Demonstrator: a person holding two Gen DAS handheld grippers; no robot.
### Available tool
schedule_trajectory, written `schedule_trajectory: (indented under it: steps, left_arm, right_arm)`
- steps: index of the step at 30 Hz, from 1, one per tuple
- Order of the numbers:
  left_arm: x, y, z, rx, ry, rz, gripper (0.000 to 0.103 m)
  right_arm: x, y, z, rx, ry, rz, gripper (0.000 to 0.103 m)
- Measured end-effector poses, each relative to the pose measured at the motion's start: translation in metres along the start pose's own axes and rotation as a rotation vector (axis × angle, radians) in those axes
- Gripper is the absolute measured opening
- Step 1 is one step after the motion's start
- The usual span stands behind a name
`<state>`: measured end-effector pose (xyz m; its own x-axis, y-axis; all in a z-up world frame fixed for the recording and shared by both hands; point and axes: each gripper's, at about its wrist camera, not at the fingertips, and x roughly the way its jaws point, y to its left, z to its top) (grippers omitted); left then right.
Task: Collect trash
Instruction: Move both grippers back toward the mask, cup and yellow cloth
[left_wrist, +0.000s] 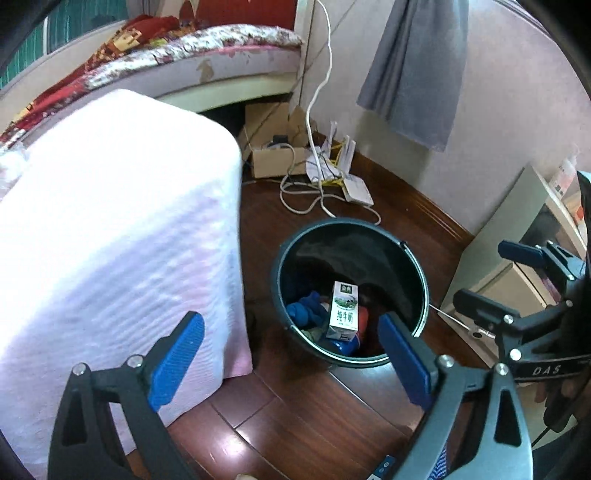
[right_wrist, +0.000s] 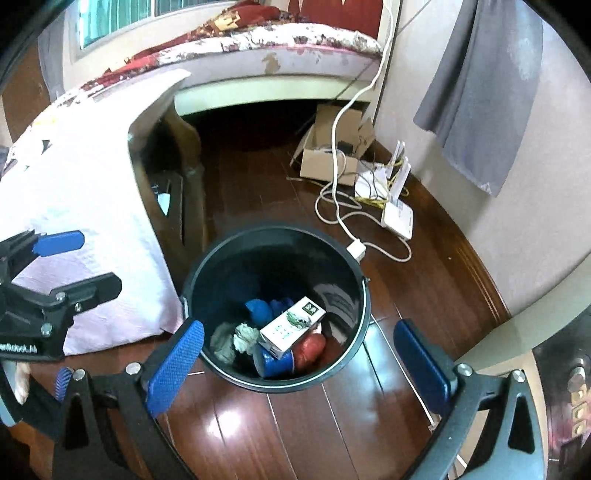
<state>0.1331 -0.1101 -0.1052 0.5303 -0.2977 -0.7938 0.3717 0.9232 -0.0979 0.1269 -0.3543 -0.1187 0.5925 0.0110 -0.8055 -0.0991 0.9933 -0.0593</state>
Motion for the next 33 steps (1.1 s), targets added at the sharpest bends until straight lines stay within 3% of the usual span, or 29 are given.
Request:
schedule_trajectory:
  steps: [8,16,25,33]
  left_arm:
    - [-0.042,0.015,0.001,-0.019,-0.061,0.034,0.096]
    - [-0.093,0.046,0.000,-0.051,-0.179,0.098,0.096]
    - [-0.130,0.125,-0.011,-0.158,-0.249,0.238,0.096]
    - [-0.155,0.216,-0.032,-0.295,-0.276,0.358,0.088]
  right_arm:
    - [-0.040,0.027,0.008,0.008,-0.069,0.030,0.103]
    - [-0.064,0.072,0.030,-0.029,-0.166,0.101,0.103]
    - [-0.068,0.143,0.068,-0.081,-0.231,0.202,0.103]
    - [-0.066,0.212,0.103,-0.123,-0.253,0.253,0.103]
